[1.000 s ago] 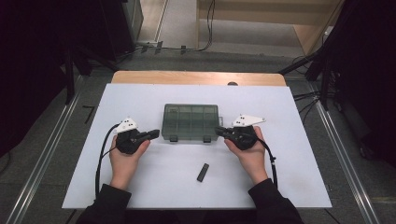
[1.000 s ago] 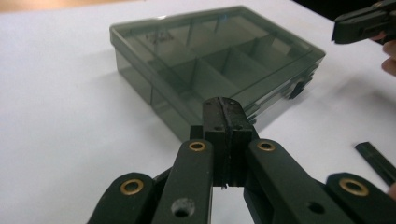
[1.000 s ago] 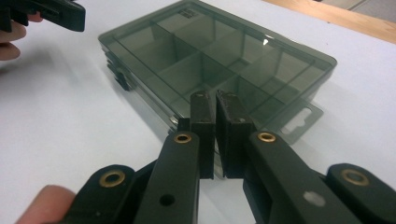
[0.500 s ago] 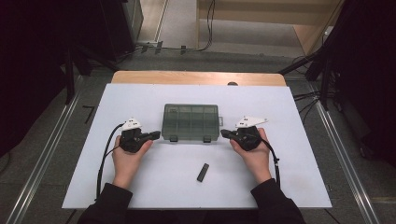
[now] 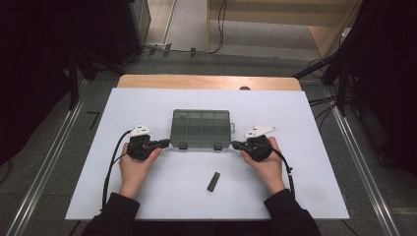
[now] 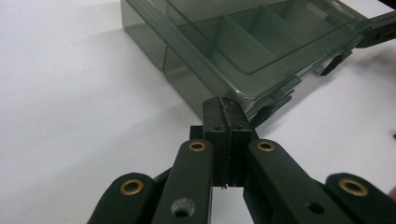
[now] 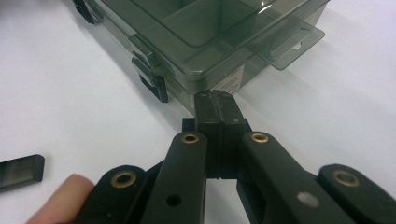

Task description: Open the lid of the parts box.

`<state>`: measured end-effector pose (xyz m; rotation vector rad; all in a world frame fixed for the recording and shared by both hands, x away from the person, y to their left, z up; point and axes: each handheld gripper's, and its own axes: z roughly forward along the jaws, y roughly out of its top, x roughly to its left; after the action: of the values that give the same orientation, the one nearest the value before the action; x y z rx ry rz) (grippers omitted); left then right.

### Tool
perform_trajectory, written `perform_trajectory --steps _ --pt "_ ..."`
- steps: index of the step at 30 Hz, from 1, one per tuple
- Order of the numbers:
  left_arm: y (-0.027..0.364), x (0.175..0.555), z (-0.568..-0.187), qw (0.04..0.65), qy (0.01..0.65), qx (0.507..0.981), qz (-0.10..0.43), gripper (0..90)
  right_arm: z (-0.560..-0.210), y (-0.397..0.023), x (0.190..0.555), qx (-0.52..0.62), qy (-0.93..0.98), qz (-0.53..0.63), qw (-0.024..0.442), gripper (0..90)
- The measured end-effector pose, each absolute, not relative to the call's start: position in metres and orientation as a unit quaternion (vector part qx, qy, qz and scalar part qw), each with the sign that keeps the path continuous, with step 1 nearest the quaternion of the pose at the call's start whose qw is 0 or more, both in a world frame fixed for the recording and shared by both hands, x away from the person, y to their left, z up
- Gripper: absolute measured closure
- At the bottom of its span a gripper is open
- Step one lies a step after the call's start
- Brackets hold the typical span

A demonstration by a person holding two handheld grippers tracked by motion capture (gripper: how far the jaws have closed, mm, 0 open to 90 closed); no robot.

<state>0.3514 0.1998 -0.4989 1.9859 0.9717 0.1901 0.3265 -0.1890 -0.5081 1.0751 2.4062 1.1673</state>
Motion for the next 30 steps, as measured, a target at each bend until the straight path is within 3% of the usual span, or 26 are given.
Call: perform_trajectory --steps 30 --pt "0.2012 0.3512 -0.4987 0.449 0.39 0.801 0.07 90.0 -0.5008 -0.1901 0.3227 0.363 0.821 0.42 0.133 88.0"
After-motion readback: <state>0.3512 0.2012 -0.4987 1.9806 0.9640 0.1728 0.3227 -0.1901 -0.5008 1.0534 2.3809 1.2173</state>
